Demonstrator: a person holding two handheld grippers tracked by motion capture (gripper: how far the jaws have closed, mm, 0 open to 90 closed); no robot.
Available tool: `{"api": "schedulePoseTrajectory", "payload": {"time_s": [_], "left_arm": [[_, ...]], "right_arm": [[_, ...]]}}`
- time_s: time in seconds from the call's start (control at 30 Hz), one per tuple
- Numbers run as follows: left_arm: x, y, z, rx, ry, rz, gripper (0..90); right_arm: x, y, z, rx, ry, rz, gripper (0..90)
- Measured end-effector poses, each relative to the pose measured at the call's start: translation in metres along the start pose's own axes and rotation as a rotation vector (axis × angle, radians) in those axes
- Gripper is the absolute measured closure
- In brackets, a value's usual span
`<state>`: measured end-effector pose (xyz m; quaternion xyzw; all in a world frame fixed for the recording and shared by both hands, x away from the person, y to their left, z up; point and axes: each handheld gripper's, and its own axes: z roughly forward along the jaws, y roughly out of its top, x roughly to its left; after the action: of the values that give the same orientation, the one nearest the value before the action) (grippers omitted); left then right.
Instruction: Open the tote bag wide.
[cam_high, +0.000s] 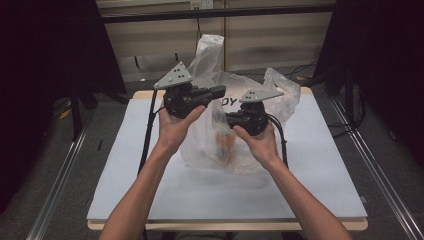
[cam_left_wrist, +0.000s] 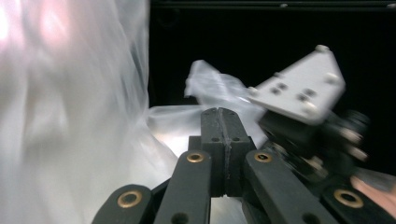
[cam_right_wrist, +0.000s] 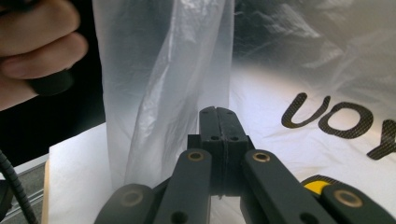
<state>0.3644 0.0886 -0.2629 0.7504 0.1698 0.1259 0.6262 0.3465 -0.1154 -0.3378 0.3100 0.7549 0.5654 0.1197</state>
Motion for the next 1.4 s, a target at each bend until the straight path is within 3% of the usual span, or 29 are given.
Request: {"api": "schedulePoseTrajectory", "payload": {"time_s": [0.13,0.23,0.43,0.47,0.53,0.67,0.77,0.83,0.97,1.0,1.13,1.2,1.27,1.3,1.4], "left_arm": [[0.012,-0.007,0.001,0.062,0.094,0.008,90.0],[0.02,-0.017,0.001,0.13,0.133,0.003,90.0],[0.023,-0.035,-0.004,0.184,0.141,-0.011,90.0],[0.024,-0.04,-0.005,0.206,0.157,-0.015,90.0],[0.026,-0.043,-0.006,0.214,0.157,-0.013,90.0],[0.029,-0.051,-0.004,0.265,0.158,-0.025,90.0],[0.029,-0.059,-0.001,0.318,0.128,-0.018,90.0],[0.029,-0.062,0.001,0.325,0.126,-0.016,90.0],[0.027,-0.075,0.003,0.351,0.106,-0.015,90.0],[0.025,-0.081,0.003,0.357,0.1,-0.026,90.0],[0.022,-0.09,0.005,0.381,0.104,-0.032,90.0],[0.021,-0.103,0.008,0.417,0.106,-0.039,90.0],[0.022,-0.108,0.009,0.421,0.109,-0.047,90.0],[0.023,-0.118,0.009,0.431,0.093,-0.073,90.0],[0.02,-0.132,0.01,0.462,0.087,-0.068,90.0]], "right_arm": [[0.006,-0.006,0.001,0.021,0.002,-0.014,90.0],[0.007,-0.006,-0.002,0.035,-0.005,-0.028,90.0],[0.009,-0.007,-0.01,0.055,-0.018,-0.03,90.0],[0.008,-0.009,-0.013,0.066,-0.03,-0.037,90.0],[0.007,-0.01,-0.014,0.068,-0.031,-0.038,90.0],[-0.002,-0.01,-0.024,0.074,-0.082,-0.034,90.0],[-0.011,-0.011,-0.028,0.092,-0.119,-0.037,90.0],[-0.013,-0.013,-0.029,0.093,-0.123,-0.029,90.0],[-0.02,-0.023,-0.031,0.106,-0.148,-0.016,90.0],[-0.02,-0.028,-0.031,0.131,-0.166,-0.025,90.0],[-0.025,-0.04,-0.03,0.159,-0.185,-0.016,90.0],[-0.027,-0.046,-0.03,0.159,-0.181,-0.006,90.0],[-0.028,-0.048,-0.03,0.163,-0.186,-0.003,90.0],[-0.029,-0.053,-0.031,0.171,-0.187,0.008,90.0],[-0.034,-0.064,-0.029,0.186,-0.183,0.014,89.7]]}}
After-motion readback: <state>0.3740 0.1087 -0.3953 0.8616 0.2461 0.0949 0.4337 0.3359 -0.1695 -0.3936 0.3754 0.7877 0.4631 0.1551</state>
